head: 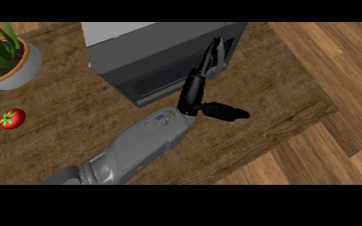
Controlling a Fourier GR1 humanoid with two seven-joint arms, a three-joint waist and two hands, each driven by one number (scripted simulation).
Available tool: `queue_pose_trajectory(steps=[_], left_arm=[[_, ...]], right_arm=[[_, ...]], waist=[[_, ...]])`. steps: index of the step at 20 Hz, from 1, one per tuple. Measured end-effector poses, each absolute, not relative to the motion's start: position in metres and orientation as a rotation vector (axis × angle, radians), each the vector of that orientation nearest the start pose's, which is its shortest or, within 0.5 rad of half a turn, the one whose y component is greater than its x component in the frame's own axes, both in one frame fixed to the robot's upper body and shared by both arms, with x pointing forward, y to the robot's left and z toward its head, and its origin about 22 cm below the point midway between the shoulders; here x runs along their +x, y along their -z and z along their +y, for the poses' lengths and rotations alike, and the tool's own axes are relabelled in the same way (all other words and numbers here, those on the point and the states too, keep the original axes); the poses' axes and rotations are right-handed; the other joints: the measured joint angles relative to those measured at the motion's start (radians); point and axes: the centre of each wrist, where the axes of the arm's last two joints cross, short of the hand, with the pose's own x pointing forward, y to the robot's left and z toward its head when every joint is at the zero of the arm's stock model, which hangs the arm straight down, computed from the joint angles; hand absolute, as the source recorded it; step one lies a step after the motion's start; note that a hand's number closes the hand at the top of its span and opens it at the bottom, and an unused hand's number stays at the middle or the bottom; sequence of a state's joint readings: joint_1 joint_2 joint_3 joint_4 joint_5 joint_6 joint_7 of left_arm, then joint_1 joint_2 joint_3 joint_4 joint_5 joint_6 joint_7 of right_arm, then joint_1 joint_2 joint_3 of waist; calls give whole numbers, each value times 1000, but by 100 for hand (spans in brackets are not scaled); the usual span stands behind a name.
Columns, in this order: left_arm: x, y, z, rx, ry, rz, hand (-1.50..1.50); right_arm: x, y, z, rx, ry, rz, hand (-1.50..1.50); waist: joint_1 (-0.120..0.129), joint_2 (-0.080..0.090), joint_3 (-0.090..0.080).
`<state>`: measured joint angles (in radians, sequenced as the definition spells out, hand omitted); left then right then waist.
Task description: Pick up the milk, place it into the microwave and close the microwave
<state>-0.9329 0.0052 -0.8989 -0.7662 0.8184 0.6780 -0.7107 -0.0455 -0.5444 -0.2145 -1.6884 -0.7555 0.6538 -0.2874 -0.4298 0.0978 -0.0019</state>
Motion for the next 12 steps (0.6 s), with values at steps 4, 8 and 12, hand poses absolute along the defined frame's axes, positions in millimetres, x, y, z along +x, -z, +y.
queue_pose_trajectory(steps=[4, 8, 12], left_arm=[[339, -27, 7, -169, 231, -2041, 150], [348, -26, 21, -122, 271, -2057, -150], [354, -26, 23, -50, 374, -2091, -150]], right_arm=[[245, -119, -374, 648, -311, -2115, -150], [245, -120, -374, 653, -311, -2108, -150], [244, -123, -377, 646, -315, -2101, -150]], waist=[[1, -1, 0], [9, -9, 4], [25, -20, 12]])
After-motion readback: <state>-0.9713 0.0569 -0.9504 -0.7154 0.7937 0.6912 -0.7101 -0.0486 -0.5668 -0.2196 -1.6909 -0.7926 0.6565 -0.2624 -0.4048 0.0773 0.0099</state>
